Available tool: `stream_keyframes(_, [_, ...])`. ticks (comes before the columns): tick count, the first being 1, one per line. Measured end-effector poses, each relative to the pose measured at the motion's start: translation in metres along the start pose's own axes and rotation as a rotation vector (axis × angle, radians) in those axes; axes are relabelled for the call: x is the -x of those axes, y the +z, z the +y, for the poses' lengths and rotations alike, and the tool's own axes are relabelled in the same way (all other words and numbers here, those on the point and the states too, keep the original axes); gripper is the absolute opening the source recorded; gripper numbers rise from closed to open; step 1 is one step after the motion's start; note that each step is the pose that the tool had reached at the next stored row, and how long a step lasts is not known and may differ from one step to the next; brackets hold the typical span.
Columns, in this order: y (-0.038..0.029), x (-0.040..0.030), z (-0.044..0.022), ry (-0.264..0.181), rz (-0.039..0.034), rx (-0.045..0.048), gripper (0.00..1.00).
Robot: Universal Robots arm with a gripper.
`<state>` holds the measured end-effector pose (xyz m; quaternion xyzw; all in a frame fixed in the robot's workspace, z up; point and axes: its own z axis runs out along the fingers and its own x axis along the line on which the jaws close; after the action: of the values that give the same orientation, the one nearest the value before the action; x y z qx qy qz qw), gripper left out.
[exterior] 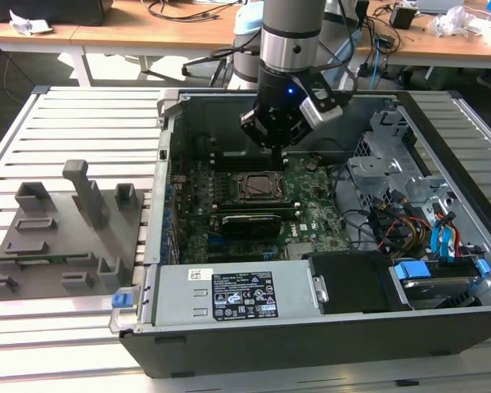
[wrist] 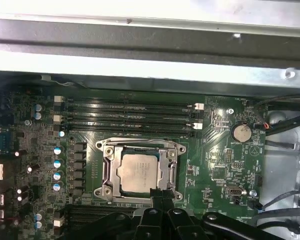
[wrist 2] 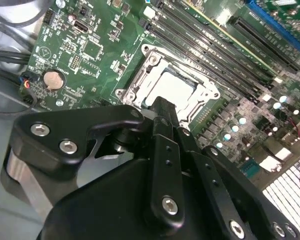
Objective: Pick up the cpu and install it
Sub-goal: 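Install the first cpu locking lever, then install the second cpu locking lever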
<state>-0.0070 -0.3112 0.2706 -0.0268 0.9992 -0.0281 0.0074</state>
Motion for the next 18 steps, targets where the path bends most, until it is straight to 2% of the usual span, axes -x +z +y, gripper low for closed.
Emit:
stream_keyframes(3, [-0.0151, 0.0002, -0.0009, 0.0, 0.0001, -0.0005, 0.11])
stream_keyframes(18, [-0.0164, 0.0001, -0.0021, 0.0, 0.0001, -0.0006, 0.11])
